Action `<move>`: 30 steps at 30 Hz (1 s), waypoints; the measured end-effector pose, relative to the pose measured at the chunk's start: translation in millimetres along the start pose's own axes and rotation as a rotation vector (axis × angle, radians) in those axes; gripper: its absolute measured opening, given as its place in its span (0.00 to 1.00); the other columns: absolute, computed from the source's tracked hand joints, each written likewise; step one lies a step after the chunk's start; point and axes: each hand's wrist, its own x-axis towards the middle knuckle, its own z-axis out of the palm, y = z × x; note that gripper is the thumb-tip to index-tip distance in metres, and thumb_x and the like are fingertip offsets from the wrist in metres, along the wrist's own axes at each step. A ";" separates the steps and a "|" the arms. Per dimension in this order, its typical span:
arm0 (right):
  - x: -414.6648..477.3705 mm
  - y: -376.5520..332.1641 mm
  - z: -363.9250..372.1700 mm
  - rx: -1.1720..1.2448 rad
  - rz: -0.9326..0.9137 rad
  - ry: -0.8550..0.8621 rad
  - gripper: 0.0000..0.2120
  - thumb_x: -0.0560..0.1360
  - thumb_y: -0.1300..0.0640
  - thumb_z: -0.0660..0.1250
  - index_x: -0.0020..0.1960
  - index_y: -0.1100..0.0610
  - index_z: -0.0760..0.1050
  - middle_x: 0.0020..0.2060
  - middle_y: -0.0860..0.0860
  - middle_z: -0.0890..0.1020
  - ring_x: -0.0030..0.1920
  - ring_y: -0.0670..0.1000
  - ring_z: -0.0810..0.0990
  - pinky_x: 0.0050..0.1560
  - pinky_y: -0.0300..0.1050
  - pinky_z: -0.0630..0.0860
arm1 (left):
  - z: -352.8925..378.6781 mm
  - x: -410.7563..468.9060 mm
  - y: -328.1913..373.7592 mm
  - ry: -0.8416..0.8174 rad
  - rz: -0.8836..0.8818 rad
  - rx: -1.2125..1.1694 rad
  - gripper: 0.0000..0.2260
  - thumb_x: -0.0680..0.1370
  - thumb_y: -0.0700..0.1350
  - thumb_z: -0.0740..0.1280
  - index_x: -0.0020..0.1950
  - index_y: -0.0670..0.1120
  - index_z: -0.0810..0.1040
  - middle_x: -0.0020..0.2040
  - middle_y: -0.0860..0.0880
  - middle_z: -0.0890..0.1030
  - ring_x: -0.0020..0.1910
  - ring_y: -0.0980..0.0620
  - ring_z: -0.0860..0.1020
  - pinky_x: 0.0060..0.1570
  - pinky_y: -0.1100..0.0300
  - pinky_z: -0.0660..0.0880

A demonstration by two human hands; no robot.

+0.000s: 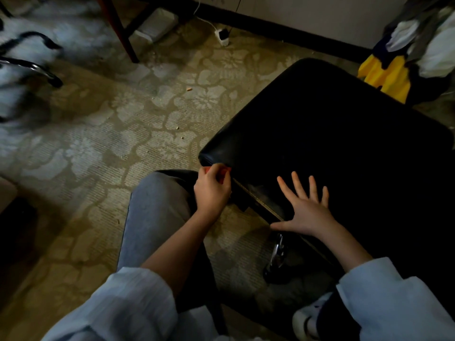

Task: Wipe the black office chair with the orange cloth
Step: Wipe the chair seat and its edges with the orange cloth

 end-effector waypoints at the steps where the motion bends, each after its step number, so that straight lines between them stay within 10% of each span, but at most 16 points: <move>1: -0.6 -1.1 2.8 -0.007 -0.001 -0.006 0.54 0.68 0.31 0.65 0.74 0.44 0.28 0.73 0.51 0.28 0.72 0.62 0.28 0.71 0.66 0.36 | 0.7 -4.4 -1.3 -0.026 0.032 0.010 0.12 0.77 0.50 0.66 0.58 0.50 0.79 0.55 0.45 0.76 0.51 0.47 0.77 0.50 0.57 0.73; 23: 9.4 -16.0 10.1 0.061 0.061 0.089 0.53 0.69 0.35 0.68 0.73 0.42 0.29 0.74 0.50 0.30 0.73 0.62 0.30 0.70 0.66 0.36 | 13.8 -19.4 -4.9 -0.081 0.176 0.050 0.09 0.76 0.48 0.67 0.55 0.48 0.79 0.52 0.46 0.76 0.48 0.48 0.77 0.47 0.56 0.75; 30: -3.5 -10.7 11.6 0.064 0.055 0.139 0.52 0.70 0.33 0.65 0.74 0.45 0.29 0.75 0.51 0.32 0.73 0.61 0.31 0.70 0.65 0.36 | 10.7 4.1 7.0 0.138 -0.089 -0.183 0.09 0.78 0.47 0.66 0.57 0.47 0.78 0.57 0.45 0.72 0.52 0.48 0.76 0.50 0.62 0.67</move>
